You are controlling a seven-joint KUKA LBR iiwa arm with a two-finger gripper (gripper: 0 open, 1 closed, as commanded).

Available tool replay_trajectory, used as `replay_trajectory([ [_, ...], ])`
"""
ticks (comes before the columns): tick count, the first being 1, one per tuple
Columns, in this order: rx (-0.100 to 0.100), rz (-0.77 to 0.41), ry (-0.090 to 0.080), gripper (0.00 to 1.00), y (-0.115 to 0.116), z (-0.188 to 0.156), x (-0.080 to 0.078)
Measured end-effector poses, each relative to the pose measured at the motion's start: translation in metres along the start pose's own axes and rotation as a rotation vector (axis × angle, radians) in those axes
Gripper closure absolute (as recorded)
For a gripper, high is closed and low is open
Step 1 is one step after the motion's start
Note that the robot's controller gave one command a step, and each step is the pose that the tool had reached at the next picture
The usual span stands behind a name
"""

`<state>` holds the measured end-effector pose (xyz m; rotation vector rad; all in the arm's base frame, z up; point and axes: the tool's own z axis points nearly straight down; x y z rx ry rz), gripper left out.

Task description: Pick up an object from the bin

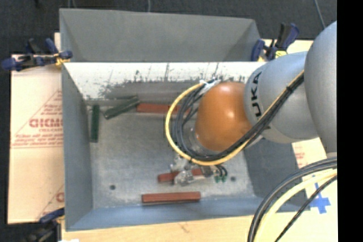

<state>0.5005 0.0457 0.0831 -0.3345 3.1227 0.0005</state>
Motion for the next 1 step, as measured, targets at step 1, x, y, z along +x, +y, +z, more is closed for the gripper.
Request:
replay_trajectory([
  [1,0.000,-0.019,-0.002,1.00,-0.0036,-0.1326,0.0084],
])
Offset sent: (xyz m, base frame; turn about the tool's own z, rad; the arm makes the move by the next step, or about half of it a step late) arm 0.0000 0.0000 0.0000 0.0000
